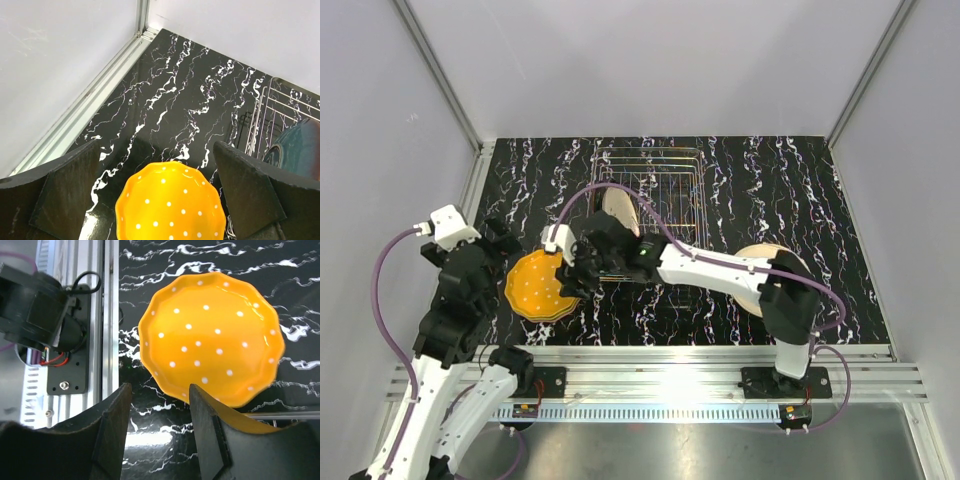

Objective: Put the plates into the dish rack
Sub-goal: Grab a plate with the right arm

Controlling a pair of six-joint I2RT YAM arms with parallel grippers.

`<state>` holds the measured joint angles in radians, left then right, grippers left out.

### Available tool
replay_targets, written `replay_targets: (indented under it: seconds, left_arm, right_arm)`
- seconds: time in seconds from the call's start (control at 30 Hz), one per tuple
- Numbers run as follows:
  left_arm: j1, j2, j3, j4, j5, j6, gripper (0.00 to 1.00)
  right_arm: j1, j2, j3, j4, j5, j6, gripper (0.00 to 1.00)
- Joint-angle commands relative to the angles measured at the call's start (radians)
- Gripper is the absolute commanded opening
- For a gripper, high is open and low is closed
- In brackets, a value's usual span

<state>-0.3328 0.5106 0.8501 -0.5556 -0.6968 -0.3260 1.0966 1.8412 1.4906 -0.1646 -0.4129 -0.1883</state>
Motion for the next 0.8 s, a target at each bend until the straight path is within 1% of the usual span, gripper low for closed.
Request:
replay_targets:
  seconds: [0.0, 0.1, 0.2, 0.3, 0.37, 0.43, 0.57, 0.77]
  left_arm:
    - [-0.002, -0.009, 0.001, 0.033, -0.056, -0.018, 0.99]
    - [0.005, -0.038, 0.004, 0.026, -0.095, -0.033, 0.99]
    - [0.008, -0.081, -0.005, 0.032, -0.119, -0.045, 0.99]
    - [0.008, -0.106, -0.017, 0.046, -0.115, -0.041, 0.99]
    - [0.009, -0.098, -0.011, 0.043, -0.11, -0.041, 0.99]
    - [0.009, -0.089, -0.009, 0.042, -0.104, -0.039, 0.99]
    - [0.009, -0.086, -0.009, 0.045, -0.083, -0.035, 0.99]
    - [0.009, -0.075, -0.01, 0.051, -0.063, -0.028, 0.99]
  right_arm:
    - [0.034, 0.059, 0.077, -0.095, -0.02, -0.132, 0.56]
    - [0.052, 0.114, 0.12, -0.145, 0.003, -0.164, 0.55]
    - [0.074, 0.161, 0.131, -0.147, 0.022, -0.184, 0.54]
    - [0.1, 0.216, 0.164, -0.161, 0.058, -0.2, 0.53]
    - [0.109, 0.248, 0.184, -0.154, 0.103, -0.207, 0.52]
    - [0.115, 0.269, 0.203, -0.154, 0.111, -0.214, 0.51]
    - [0.121, 0.273, 0.224, -0.159, 0.112, -0.224, 0.49]
    - [0.124, 0.268, 0.217, -0.156, 0.16, -0.247, 0.49]
